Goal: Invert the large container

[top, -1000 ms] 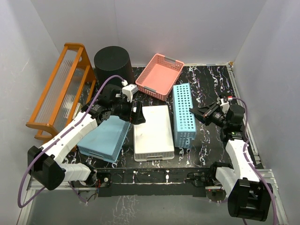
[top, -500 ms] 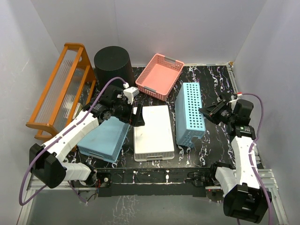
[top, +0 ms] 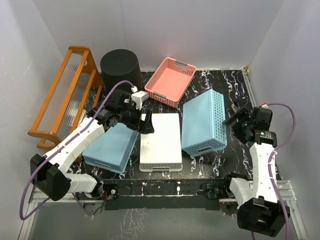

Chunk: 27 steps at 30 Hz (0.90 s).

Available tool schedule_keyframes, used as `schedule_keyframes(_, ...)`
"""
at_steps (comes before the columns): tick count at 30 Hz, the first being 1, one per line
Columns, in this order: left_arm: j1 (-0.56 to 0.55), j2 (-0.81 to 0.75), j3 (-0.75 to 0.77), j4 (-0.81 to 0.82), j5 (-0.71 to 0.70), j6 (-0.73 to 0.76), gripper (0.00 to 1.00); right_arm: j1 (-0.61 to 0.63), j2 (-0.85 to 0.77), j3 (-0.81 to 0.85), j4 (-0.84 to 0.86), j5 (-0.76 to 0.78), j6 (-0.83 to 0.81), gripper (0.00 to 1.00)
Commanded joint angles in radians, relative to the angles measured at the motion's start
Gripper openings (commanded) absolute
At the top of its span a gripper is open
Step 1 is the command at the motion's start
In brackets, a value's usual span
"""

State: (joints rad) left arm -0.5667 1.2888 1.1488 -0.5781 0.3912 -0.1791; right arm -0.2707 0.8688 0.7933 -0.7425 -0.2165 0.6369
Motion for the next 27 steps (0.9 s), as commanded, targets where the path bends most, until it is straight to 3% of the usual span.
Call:
schedule_keyframes(1, 0.001, -0.017, 0.042, -0.012, 0.040, 0.007, 0.99, -0.001, 0.008, 0.100, -0.102, 0.150, -0.071, 0.78)
schedule_keyframes(4, 0.001, -0.035, 0.039, -0.014, 0.030, 0.003, 0.99, 0.000, 0.038, 0.171, -0.113, 0.208, -0.090, 0.79)
schedule_keyframes(8, 0.001, -0.056, 0.017, -0.005, 0.016, -0.007, 0.99, 0.004, 0.117, 0.305, -0.080, 0.170, -0.124, 0.82)
schedule_keyframes(12, 0.001, -0.087, 0.030, -0.028, -0.018, -0.009, 0.99, 0.023, 0.184, 0.391, 0.024, -0.064, -0.155, 0.80)
schedule_keyframes(14, 0.000, -0.124, 0.046, -0.061, -0.069, 0.001, 0.99, 0.096, 0.209, 0.396, 0.096, -0.127, -0.128, 0.80)
schedule_keyframes(16, 0.002, -0.165, 0.051, -0.075, -0.119, 0.003, 0.99, 0.246, 0.241, 0.402, 0.146, -0.014, -0.103, 0.84)
schedule_keyframes(18, 0.002, -0.189, 0.060, -0.085, -0.153, 0.000, 0.99, 0.436, 0.307, 0.428, 0.167, 0.148, -0.085, 0.94)
schedule_keyframes(20, 0.001, -0.196, 0.075, -0.090, -0.171, -0.020, 0.99, 0.545, 0.415, 0.477, 0.172, 0.228, -0.083, 0.98)
schedule_keyframes(27, 0.001, -0.258, 0.040, -0.045, -0.223, -0.100, 0.99, 0.575, 0.807, 0.746, 0.185, 0.327, -0.183, 0.98)
